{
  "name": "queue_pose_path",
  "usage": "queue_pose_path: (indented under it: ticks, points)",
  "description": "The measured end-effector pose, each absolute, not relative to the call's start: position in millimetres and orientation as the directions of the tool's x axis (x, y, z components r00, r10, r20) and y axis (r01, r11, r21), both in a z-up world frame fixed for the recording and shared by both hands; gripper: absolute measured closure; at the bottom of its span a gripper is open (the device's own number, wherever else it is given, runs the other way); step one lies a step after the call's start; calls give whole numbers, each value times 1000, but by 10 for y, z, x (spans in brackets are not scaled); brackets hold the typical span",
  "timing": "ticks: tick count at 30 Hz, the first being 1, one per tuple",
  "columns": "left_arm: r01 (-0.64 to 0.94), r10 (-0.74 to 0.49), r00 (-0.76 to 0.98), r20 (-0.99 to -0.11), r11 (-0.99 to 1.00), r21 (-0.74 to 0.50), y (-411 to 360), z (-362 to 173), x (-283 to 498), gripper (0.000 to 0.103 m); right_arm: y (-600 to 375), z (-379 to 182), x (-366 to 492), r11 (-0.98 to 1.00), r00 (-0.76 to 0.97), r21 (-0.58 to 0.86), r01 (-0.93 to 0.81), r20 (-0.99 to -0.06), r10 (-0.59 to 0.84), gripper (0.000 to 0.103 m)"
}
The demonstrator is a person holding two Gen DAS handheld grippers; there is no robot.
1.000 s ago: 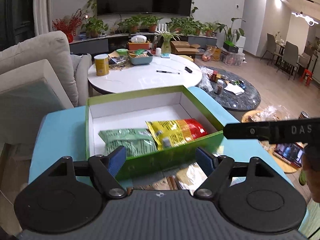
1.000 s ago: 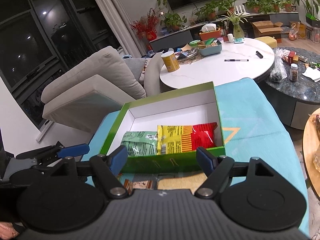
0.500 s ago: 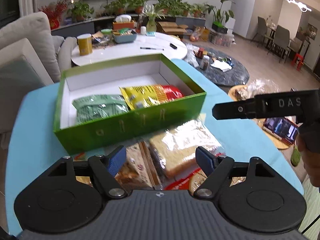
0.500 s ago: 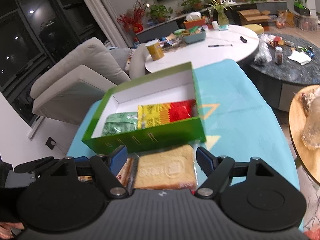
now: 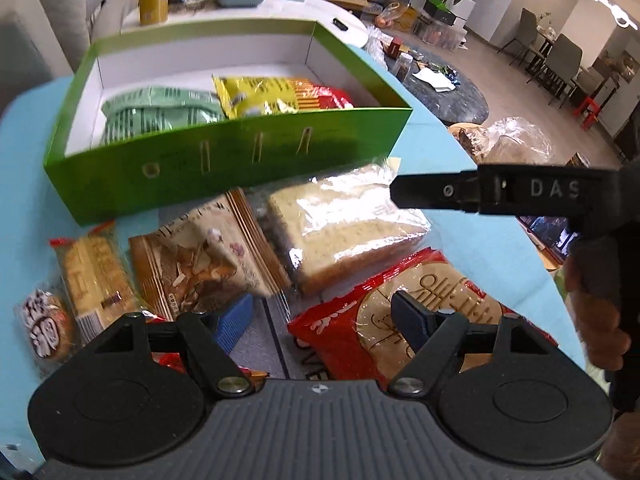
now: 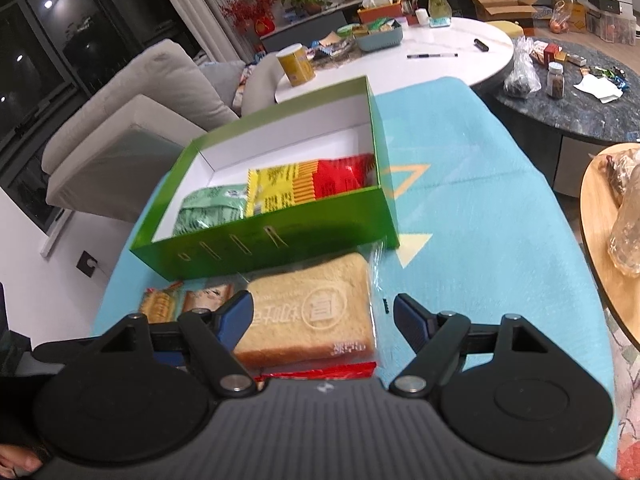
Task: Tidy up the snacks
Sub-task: 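Withdraw the right gripper and reach toward the sliced-bread bag, then grasp the sliced-bread bag with the right gripper and lift it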
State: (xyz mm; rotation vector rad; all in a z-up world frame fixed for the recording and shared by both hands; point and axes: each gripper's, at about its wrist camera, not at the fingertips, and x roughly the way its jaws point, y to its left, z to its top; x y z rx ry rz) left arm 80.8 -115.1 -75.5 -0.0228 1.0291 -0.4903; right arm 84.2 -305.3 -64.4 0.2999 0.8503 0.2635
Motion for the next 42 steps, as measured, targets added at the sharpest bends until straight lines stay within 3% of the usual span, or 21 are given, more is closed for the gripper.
queue_pose_path:
  ticks: [13, 28, 31, 32, 37, 42]
  points:
    - [274, -351, 446, -823, 929, -248, -1047, -838, 1118, 29, -3062, -836, 1048, 925, 587, 372, -79, -732, 345, 27]
    - [351, -397, 400, -826, 899, -262, -1307, -925, 1220, 26, -3014, -934, 1180, 917, 552, 384, -107, -744, 376, 26]
    - [374, -395, 406, -824, 894, -245, -1383, -925, 1202, 32, -2968, -936, 1178, 922, 549, 363, -135, -747, 375, 26]
    - [388, -407, 401, -821, 887, -250, -1410, -920, 1186, 36, -2959, -936, 1176, 922, 548, 360, -141, -748, 375, 26]
    - [435, -397, 447, -802, 879, -192, -1482, -758, 1014, 36, -2967, -846, 1058, 917, 565, 366, -160, -728, 389, 39]
    - [478, -428, 517, -741, 863, -165, -1502, -438, 842, 36, -3057, -550, 818, 914, 640, 370, -167, -664, 385, 39]
